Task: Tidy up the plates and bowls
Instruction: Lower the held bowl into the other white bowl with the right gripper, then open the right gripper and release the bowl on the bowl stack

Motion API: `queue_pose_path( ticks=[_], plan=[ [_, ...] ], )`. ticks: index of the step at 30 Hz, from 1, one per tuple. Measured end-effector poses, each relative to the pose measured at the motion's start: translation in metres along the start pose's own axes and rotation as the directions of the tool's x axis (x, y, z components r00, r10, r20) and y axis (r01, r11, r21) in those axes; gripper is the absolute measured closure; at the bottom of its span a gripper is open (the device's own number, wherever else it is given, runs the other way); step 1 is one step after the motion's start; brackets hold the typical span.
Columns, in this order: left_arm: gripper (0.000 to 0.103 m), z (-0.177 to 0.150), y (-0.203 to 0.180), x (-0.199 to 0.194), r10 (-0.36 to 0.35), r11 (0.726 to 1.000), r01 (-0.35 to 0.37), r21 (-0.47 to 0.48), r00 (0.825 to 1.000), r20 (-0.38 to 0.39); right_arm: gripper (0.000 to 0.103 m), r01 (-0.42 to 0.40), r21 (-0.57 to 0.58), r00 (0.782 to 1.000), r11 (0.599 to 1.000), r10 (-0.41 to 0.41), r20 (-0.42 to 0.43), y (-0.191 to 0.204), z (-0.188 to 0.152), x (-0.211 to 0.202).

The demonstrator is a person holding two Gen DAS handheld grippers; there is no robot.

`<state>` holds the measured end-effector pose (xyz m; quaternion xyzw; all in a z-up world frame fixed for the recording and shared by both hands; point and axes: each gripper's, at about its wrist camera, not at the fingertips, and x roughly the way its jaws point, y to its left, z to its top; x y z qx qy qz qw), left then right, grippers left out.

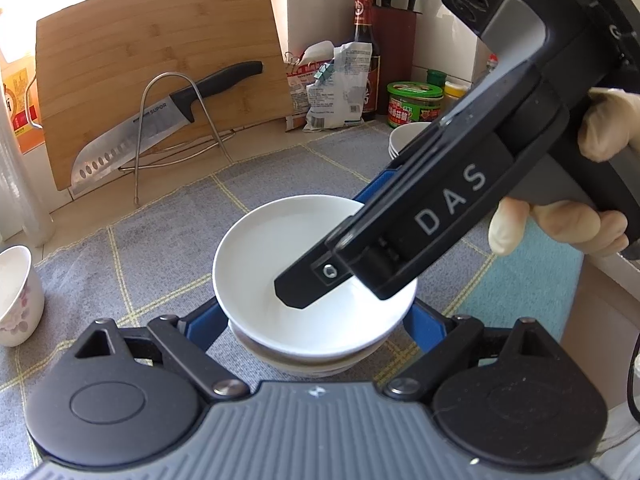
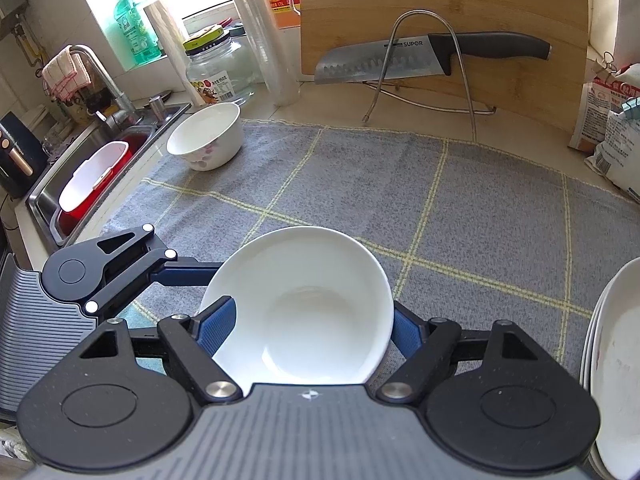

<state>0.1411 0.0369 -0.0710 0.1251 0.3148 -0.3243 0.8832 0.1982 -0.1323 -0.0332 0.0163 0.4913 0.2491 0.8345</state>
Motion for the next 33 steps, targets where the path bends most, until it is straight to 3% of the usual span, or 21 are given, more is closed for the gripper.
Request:
queue_pose_path(
  ticks=[19, 33],
  plan=[
    [0.009, -0.001, 0.003, 0.006, -0.006, 1.0, 0.006, -0.016, 1.0, -0.008, 0.017, 0.012, -0.004, 1.0, 1.0, -0.012, -0.006, -0.001, 0.001, 0.002],
    [0.008, -0.002, -0.001, 0.002, 0.011, 1.0, -0.011, 0.021, 1.0, -0.007, 0.0, 0.019, -0.008, 0.999, 1.0, -0.018, 0.041, -0.002, -0.001, -0.009]
  ],
)
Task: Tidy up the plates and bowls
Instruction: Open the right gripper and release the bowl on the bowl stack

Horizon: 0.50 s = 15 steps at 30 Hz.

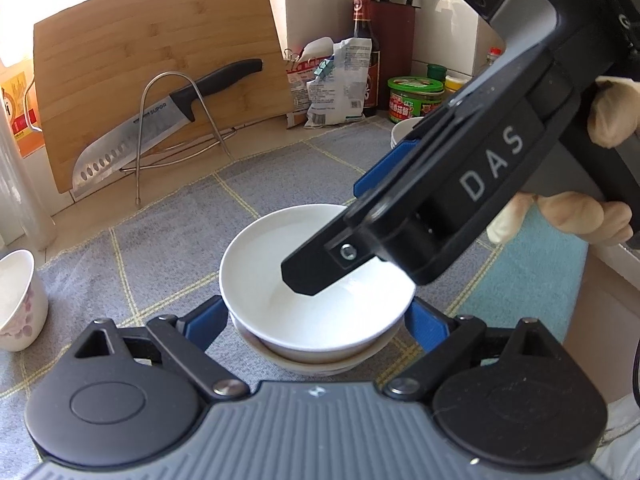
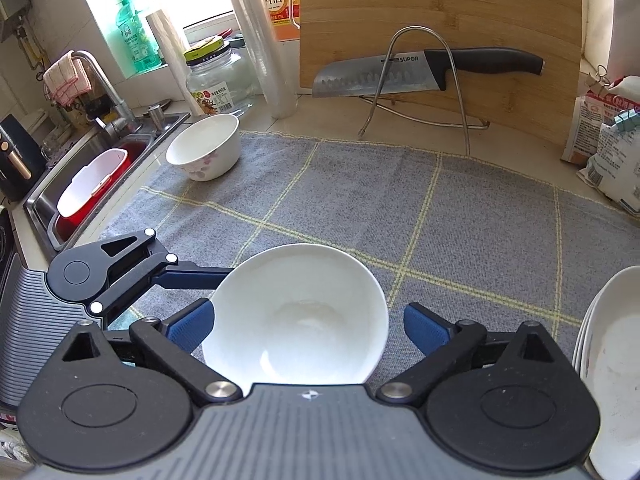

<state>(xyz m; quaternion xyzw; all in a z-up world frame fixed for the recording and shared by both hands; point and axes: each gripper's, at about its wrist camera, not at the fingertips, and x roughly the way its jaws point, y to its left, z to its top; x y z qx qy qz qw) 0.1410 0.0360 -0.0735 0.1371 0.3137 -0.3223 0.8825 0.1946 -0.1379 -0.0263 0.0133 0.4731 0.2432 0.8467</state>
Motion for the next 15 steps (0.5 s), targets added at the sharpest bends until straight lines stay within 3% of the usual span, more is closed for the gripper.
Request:
queue_pose_path(
  ticks=[6, 15],
  plan=[
    [0.003, 0.001, 0.002, -0.011, -0.013, 1.0, 0.013, 0.0, 0.999, 0.037, 0.0, 0.016, 0.009, 1.0, 1.0, -0.016, 0.01, -0.002, -0.001, -0.003],
    [0.003, -0.002, 0.011, -0.023, 0.03, 0.998, -0.027, -0.056, 0.998, 0.053, 0.0, 0.064, -0.016, 0.997, 0.998, -0.063, 0.052, 0.007, 0.001, -0.008]
  ],
)
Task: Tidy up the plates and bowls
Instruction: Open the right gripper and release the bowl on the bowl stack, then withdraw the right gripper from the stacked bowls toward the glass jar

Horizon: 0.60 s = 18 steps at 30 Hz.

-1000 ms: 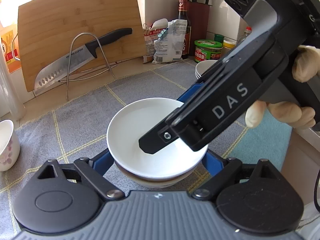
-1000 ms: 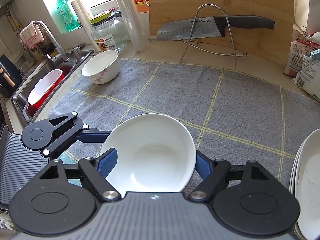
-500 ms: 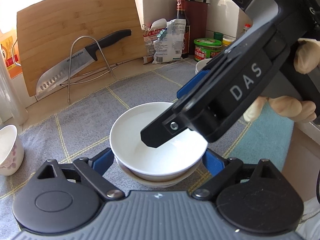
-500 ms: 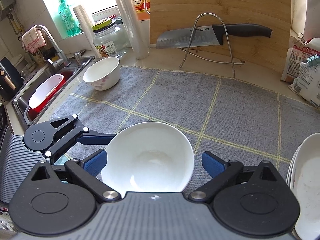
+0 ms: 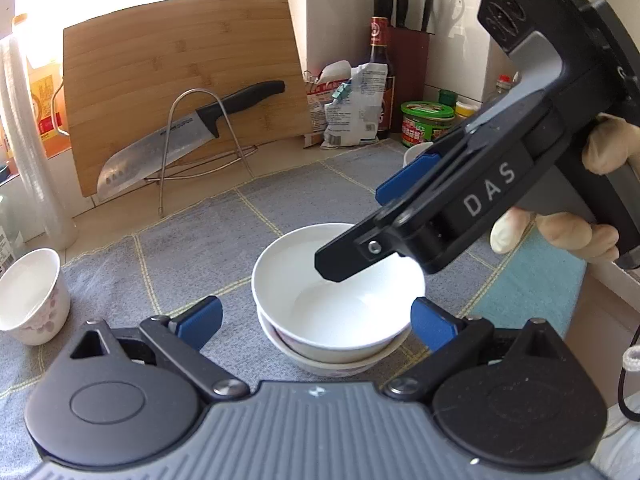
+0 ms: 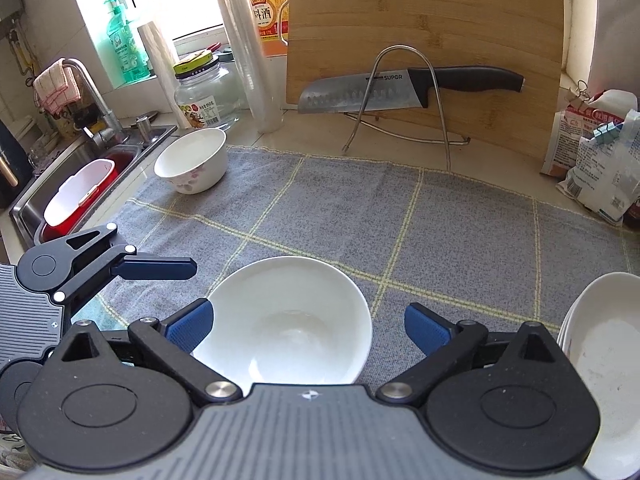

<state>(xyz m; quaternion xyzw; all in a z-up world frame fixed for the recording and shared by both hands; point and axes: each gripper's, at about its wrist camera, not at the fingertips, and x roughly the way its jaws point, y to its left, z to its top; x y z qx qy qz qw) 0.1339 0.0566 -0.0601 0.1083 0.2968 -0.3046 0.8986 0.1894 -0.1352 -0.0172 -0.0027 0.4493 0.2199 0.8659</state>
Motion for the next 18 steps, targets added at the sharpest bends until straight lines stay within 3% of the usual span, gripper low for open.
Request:
queue_pose_path(
  ticks=[6, 18],
  plan=[
    [0.003, -0.007, 0.025, -0.011, 0.072, 0.994, -0.072, -0.079, 0.997, 0.001, 0.0, 0.017, -0.025, 1.0, 1.0, -0.016, 0.026, 0.011, 0.01, 0.001],
    [0.003, -0.021, 0.1, -0.02, 0.242, 0.955, -0.239, -0.177, 0.97, -0.004, 0.0, -0.008, -0.085, 0.999, 0.996, 0.01, 0.033, 0.052, 0.042, 0.028]
  ],
)
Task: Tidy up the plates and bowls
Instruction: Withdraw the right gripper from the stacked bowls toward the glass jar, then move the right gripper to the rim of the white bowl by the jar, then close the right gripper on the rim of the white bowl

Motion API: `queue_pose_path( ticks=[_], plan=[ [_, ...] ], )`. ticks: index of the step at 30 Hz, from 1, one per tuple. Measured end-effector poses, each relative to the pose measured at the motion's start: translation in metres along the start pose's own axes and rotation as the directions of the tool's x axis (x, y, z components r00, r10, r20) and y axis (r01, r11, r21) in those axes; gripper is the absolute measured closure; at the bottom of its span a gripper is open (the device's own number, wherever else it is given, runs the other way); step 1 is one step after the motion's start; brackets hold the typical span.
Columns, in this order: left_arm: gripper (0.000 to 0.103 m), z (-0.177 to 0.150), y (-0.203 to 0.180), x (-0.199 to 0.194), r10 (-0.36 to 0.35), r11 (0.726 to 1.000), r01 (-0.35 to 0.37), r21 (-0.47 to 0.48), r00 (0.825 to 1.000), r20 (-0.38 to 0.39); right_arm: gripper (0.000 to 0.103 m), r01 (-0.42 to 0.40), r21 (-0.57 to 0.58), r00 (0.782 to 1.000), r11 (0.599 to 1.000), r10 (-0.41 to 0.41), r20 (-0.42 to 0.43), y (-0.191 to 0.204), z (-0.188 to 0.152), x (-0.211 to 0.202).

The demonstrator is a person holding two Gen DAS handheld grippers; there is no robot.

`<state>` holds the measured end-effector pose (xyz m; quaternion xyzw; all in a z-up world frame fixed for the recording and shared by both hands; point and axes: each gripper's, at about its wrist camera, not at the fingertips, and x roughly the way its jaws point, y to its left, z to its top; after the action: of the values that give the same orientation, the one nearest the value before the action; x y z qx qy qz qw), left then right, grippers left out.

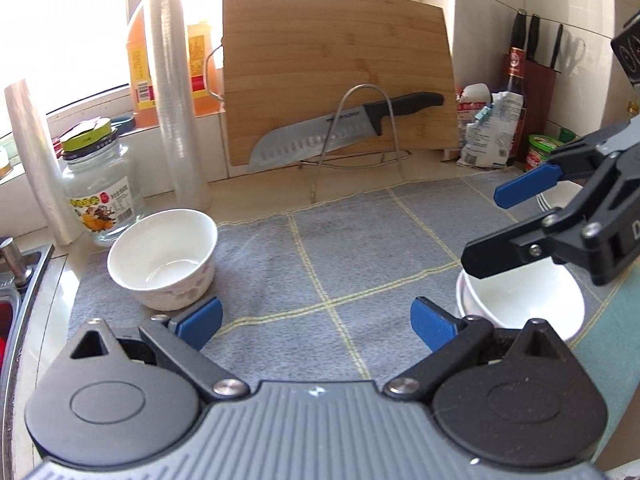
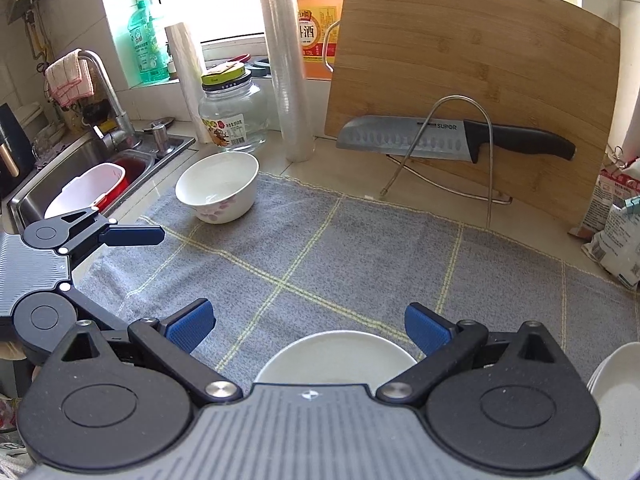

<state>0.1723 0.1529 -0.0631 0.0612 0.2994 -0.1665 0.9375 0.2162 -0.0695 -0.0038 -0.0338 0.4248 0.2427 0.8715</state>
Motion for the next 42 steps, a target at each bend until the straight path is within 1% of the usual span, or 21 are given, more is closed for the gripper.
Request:
queue_pose_path(
  ticks=[3, 7, 10, 13, 15, 19, 22, 31, 37, 38, 40, 42],
  plan=[
    [0.003, -0.003, 0.016, 0.003, 0.041, 0.999, -0.041, -0.003, 0.999, 0.011, 0.0, -0.014, -0.015, 1.0, 1.0, 0.014, -0.004, 0.012, 0.012, 0.011],
    [0.003, -0.008, 0.04, 0.011, 0.063, 0.997, -0.062, -0.04, 0.998, 0.015, 0.0, -0.042, -0.069, 0.999, 0.997, 0.04, -0.026, 0.034, 0.032, 0.028],
    [0.003, -0.01, 0.053, 0.015, 0.092, 0.994, -0.091, -0.06, 0.996, 0.014, 0.0, -0.059, -0.107, 0.997, 0.993, 0.054, -0.046, 0.047, 0.049, 0.042],
    [0.003, -0.01, 0.065, 0.02, 0.105, 0.992, -0.104, -0.076, 0.994, 0.018, 0.0, -0.083, -0.146, 0.995, 0.986, 0.075, -0.065, 0.059, 0.066, 0.057],
    [0.003, -0.01, 0.072, 0.027, 0.111, 0.991, -0.11, -0.079, 0.994, 0.012, 0.0, -0.082, -0.163, 0.995, 0.983, 0.071, -0.067, 0.064, 0.078, 0.069],
    [0.003, -0.011, 0.083, 0.042, 0.12, 0.99, -0.119, -0.075, 0.993, 0.0, 0.0, -0.105, -0.17, 0.993, 0.98, 0.093, -0.078, 0.068, 0.102, 0.094],
    [0.003, -0.012, 0.088, 0.05, 0.124, 0.989, -0.124, -0.079, 0.992, -0.004, 0.0, -0.109, -0.189, 0.991, 0.976, 0.093, -0.092, 0.071, 0.114, 0.115],
    [0.003, -0.011, 0.101, 0.074, 0.14, 0.985, -0.141, -0.095, 0.99, -0.017, 0.0, -0.144, -0.186, 0.981, 0.972, 0.116, -0.153, 0.069, 0.131, 0.167],
    [0.003, -0.009, 0.105, 0.082, 0.143, 0.986, -0.143, -0.092, 0.99, 0.002, 0.0, -0.159, -0.19, 0.976, 0.969, 0.125, -0.18, 0.07, 0.137, 0.191],
    [0.003, -0.01, 0.106, 0.083, 0.143, 0.986, -0.142, -0.09, 0.99, 0.0, 0.001, -0.16, -0.188, 0.974, 0.969, 0.124, -0.187, 0.07, 0.138, 0.194],
    [0.004, -0.01, 0.105, 0.085, 0.138, 0.987, -0.138, -0.087, 0.99, 0.001, 0.007, -0.156, -0.188, 0.973, 0.97, 0.118, -0.197, 0.07, 0.139, 0.201],
    [0.005, -0.01, 0.105, 0.085, 0.131, 0.988, -0.13, -0.082, 0.991, 0.007, 0.009, -0.162, -0.185, 0.972, 0.969, 0.124, -0.201, 0.069, 0.141, 0.206]
  ],
)
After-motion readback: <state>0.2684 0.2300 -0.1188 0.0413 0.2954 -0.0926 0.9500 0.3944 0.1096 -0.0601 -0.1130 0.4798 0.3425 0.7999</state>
